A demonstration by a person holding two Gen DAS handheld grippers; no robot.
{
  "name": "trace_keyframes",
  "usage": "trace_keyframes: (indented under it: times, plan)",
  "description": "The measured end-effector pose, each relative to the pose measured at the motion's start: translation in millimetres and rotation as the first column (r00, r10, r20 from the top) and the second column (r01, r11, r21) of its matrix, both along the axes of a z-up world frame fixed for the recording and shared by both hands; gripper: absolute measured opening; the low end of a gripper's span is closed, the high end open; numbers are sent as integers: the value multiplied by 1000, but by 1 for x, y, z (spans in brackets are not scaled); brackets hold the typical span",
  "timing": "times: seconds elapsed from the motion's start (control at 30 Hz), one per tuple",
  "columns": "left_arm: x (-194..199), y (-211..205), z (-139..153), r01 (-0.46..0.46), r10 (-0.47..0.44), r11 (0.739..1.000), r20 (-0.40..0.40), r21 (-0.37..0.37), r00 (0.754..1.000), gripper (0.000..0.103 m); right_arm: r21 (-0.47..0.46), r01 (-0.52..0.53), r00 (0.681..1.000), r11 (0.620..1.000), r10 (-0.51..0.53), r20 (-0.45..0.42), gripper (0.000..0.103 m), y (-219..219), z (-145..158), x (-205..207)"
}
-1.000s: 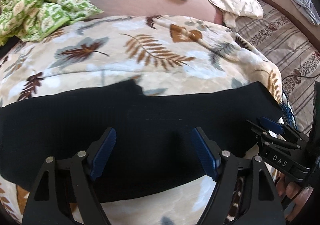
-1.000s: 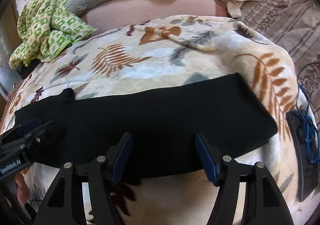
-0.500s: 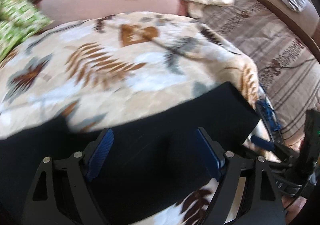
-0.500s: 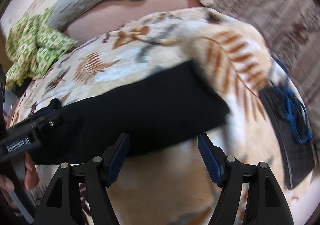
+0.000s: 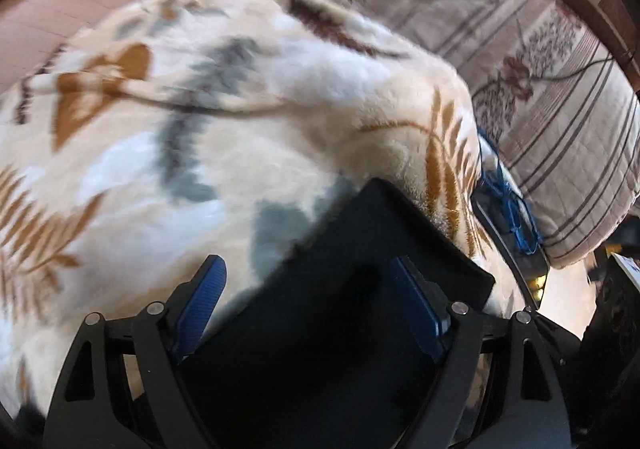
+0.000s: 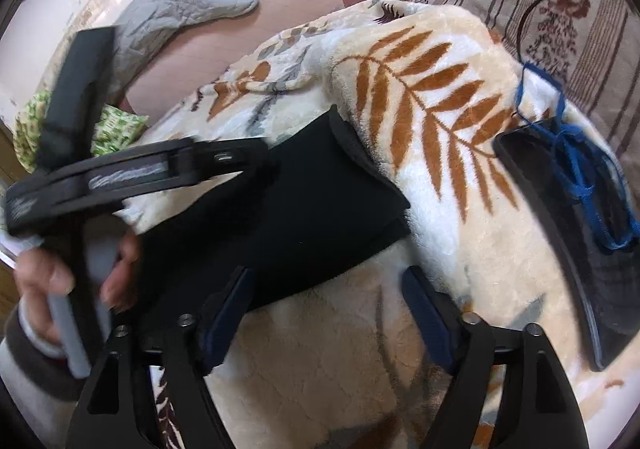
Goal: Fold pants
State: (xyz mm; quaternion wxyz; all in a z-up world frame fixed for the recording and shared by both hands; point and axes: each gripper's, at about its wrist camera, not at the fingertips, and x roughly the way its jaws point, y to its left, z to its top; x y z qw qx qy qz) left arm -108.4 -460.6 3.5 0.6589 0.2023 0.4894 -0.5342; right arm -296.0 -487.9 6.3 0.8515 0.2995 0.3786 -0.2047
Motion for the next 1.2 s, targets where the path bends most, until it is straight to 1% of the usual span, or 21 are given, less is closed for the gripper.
trace_keyframes:
  times: [0.07,0.13,0.17,0.2,0.23,0.27,0.3,0.33,0.37,0.4,0.43,0.47,0.53,0.6,0.73,0.9,0.97,1.03,1.1,1.17,1.2]
  plan:
    - [-2,-12,-8,32,-31,999,-6,33,999,85,4,-1,999,1000,1,33,86,-1,-2,-1]
    - [-4,-18,-7,56,-56,998,4,9,998,84,9,-7,998,1000,7,55,90,-2,-4,0]
    - [-3,-20,-6,69,-70,998,-22,-10,997,84,11,-8,998,1000,7,66,92,-2,-5,2]
    - [-2,-22,-6,73,-74,997,-42,-22,996,76,16,-8,997,1000,7,79,94,-3,-5,2]
    - [-1,-23,-6,74,-75,997,-54,-31,996,62,18,-5,995,1000,3,97,94,-4,-6,3]
    - [-1,-25,-7,79,-81,996,-54,-34,995,56,18,4,993,1000,-6,115,94,-5,-7,4]
    - [-2,-27,-7,84,-86,996,-46,-39,995,43,22,11,992,1000,-14,128,93,-7,-8,5]
    - [-3,-27,-6,90,-91,995,-42,-44,995,37,34,28,988,999,-32,150,89,-10,-9,6]
    - [-4,-28,-6,88,-90,995,-41,-51,995,34,43,39,985,998,-45,164,71,-13,-9,7]
    - [-4,-28,-5,84,-87,995,-52,-59,995,26,49,47,983,998,-55,174,54,-15,-9,7]
    - [-4,-28,-4,76,-80,995,-60,-60,995,21,57,58,982,997,-67,175,16,-19,-10,8]
    - [-2,-28,-3,61,-66,996,-68,-62,996,20,98,60,982,993,-76,172,12,-25,-16,9]
    - [3,-24,0,35,-43,997,-100,-75,994,14,173,64,973,983,-100,209,11,-33,-21,7]
    - [10,-11,12,3,-16,995,-130,-99,991,14,163,41,968,986,-80,239,10,-32,-13,5]
    - [29,30,39,-78,63,988,-110,-131,992,14,75,-23,955,997,0,296,9,-16,20,5]
    - [67,111,64,-241,226,956,-104,-168,968,15,-20,-140,933,990,139,333,9,18,56,19]
    - [76,147,70,-285,271,943,-100,-174,957,21,-66,-208,919,976,218,329,9,43,69,34]
    - [82,182,73,-336,323,925,-95,-176,941,42,-83,-286,897,955,297,327,9,66,74,45]
    - [85,217,74,-387,373,902,-105,-194,922,50,-91,-356,873,930,365,323,9,88,75,56]
    - [85,250,71,-436,422,880,-110,-190,900,50,-89,-431,849,898,437,296,10,119,65,72]
    - [85,260,69,-458,446,870,-105,-183,889,52,-82,-460,842,884,463,275,14,129,58,80]
